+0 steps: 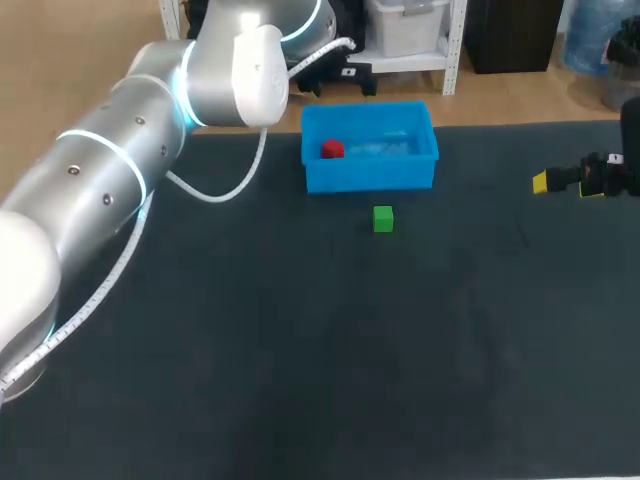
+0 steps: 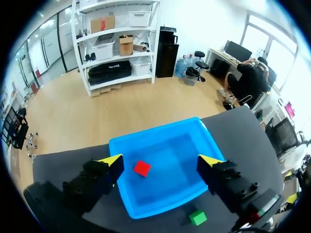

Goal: Use the left arm to pick the red cube and place it into the blue plastic box first, then use the right arm to grasp the green cube and put it into the same blue plastic box after the first action is fully finished.

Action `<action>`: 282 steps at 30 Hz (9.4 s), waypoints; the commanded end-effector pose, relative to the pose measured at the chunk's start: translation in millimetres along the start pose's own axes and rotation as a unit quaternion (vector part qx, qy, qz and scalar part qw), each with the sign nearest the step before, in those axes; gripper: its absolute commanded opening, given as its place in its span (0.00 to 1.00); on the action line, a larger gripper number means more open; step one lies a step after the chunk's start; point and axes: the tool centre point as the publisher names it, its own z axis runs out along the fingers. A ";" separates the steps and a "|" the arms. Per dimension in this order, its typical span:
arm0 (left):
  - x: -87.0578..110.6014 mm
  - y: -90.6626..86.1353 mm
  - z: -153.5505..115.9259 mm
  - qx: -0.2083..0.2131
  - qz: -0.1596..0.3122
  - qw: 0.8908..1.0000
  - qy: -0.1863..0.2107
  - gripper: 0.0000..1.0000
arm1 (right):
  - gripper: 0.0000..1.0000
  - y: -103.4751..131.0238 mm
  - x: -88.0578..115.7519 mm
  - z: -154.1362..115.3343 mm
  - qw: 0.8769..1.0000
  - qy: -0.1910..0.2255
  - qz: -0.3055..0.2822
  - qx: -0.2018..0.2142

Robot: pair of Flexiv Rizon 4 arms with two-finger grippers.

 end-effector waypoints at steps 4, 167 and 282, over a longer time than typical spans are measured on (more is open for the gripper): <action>2.3 2.7 -15.9 0.013 0.001 0.986 0.166 1.00 | 1.00 0.4 -0.1 -0.3 1.000 0.000 0.000 0.001; 171.7 100.6 -169.8 0.115 -0.111 0.986 -0.047 1.00 | 1.00 66.5 -13.2 33.1 0.997 0.056 -0.047 0.015; 171.7 100.6 -169.8 0.115 -0.111 0.986 -0.047 1.00 | 1.00 127.9 -3.2 217.8 0.945 0.284 0.005 0.164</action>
